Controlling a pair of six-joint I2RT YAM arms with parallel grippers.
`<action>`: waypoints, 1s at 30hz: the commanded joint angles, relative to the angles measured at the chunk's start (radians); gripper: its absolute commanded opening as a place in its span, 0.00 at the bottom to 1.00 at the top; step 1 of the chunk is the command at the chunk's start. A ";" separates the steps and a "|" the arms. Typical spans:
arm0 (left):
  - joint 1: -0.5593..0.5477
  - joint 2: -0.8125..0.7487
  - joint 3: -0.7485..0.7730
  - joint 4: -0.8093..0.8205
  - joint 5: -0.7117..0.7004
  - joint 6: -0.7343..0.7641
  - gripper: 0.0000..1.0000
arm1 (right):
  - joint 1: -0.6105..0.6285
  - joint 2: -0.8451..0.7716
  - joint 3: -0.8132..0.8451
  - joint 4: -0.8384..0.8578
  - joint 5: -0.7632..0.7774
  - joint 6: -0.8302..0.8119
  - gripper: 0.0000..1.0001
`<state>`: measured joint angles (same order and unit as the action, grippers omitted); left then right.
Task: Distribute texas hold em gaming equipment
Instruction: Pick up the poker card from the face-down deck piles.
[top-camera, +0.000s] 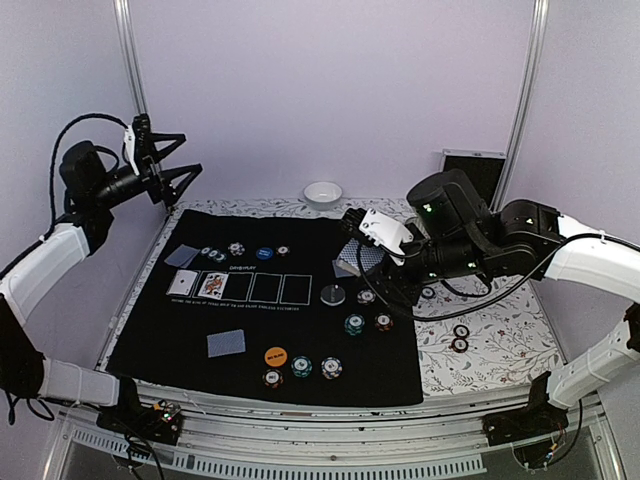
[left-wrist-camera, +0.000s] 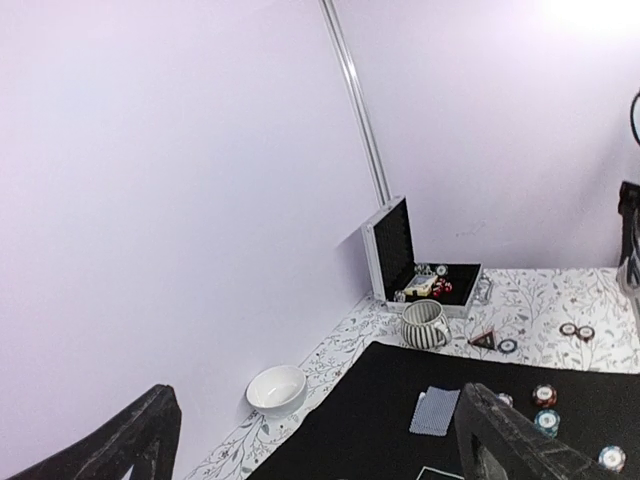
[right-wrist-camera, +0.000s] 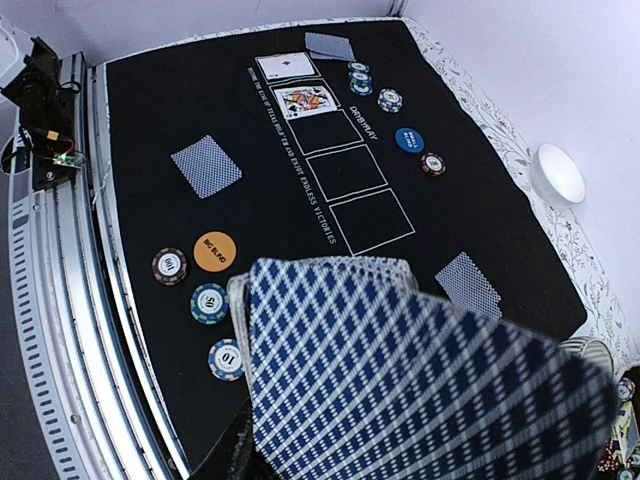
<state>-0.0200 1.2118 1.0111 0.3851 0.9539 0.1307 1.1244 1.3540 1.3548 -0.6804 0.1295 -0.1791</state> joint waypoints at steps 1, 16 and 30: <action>-0.009 -0.054 -0.018 0.150 -0.102 -0.279 0.98 | -0.005 0.019 0.044 0.021 -0.004 -0.003 0.04; -0.630 0.001 -0.007 -0.149 -0.324 -0.299 0.94 | -0.005 0.087 0.091 0.021 -0.026 -0.001 0.04; -0.809 0.229 0.114 -0.307 -0.337 -0.302 0.77 | -0.005 0.096 0.099 0.040 -0.062 0.000 0.04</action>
<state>-0.8211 1.4551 1.1175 0.0906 0.5972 -0.1940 1.1244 1.4628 1.4349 -0.6754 0.0864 -0.1833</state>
